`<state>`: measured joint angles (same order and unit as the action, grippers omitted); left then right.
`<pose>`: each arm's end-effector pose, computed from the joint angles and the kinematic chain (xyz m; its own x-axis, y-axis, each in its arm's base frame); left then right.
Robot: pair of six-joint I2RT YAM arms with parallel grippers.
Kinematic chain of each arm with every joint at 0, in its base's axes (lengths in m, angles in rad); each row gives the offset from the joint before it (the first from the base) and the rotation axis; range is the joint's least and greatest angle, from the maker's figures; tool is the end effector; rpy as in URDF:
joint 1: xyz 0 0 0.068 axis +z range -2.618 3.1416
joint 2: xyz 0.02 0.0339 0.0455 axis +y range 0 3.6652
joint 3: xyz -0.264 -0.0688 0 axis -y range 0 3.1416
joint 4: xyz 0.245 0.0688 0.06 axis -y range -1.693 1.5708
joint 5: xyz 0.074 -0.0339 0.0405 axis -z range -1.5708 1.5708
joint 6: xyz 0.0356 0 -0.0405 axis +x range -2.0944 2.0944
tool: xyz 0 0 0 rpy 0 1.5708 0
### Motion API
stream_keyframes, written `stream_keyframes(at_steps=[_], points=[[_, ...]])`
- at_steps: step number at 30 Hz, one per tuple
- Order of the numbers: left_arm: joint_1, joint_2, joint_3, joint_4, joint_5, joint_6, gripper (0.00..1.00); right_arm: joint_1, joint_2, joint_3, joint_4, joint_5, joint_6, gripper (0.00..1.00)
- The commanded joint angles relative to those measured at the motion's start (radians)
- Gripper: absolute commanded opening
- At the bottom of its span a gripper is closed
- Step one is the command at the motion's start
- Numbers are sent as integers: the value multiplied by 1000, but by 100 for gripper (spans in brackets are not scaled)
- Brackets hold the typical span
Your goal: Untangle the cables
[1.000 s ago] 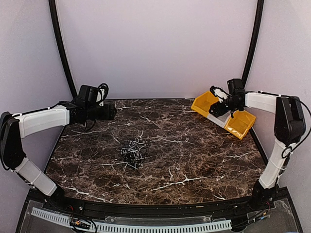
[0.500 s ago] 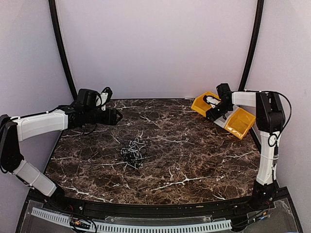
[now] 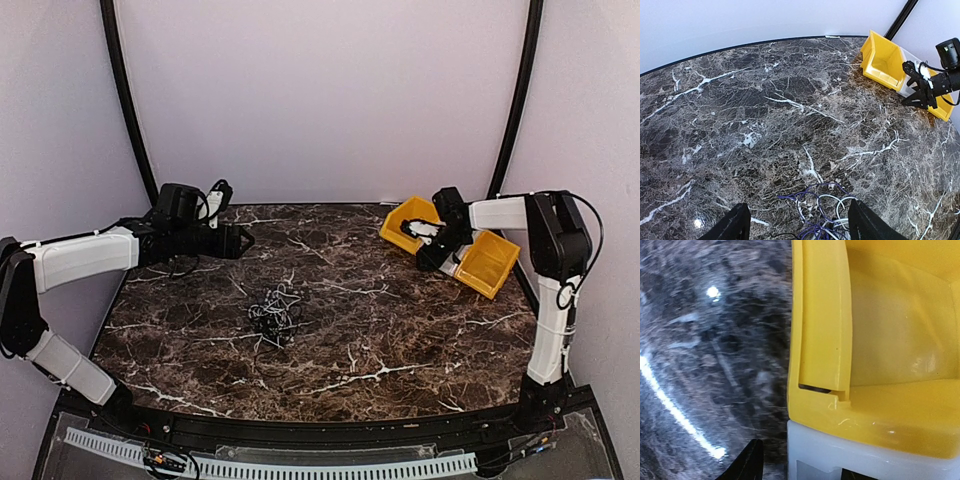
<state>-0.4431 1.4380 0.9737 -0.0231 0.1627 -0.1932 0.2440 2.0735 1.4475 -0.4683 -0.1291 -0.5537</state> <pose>0.2933 -0.1456 0.2680 -0.5213 0.0377 -0.8525 0.4609 0.8532 -0.2441 0.4172 0.1086 0.1528 -0.5773 -0.6811 -0.4503 -0.7059 0.6935 -0.1439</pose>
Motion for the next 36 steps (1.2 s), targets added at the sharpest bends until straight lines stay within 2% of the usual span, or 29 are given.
stream_keyframes(at_steps=[1, 13, 15, 21, 23, 26, 28, 31, 36], points=[[-4, -14, -15, 20, 24, 5, 70, 95, -82, -102, 17, -32, -55, 46], [-5, -3, -22, 20, 29, 15, 69, 352, -246, -367, 56, 34, -163, 26], [-5, 4, -23, 20, 39, 17, 69, 371, -274, -394, 64, 45, -174, 22], [-5, 36, -8, 15, 58, 27, 69, 376, -306, -427, 79, 82, -180, 22], [-5, 46, 7, -19, 48, 34, 68, 375, -335, -432, 59, 79, -187, 27], [-15, 38, 24, -92, 9, 31, 67, 375, -438, -448, 15, 46, -194, 51], [-30, 29, 41, -147, -39, 17, 67, 375, -523, -458, -19, 12, -182, 60], [-40, 24, 64, -245, -59, -39, 68, 375, -658, -469, -61, -59, -145, 64], [-40, 6, -33, -245, -34, -149, 73, 372, -804, -516, -35, -151, -59, 65]])
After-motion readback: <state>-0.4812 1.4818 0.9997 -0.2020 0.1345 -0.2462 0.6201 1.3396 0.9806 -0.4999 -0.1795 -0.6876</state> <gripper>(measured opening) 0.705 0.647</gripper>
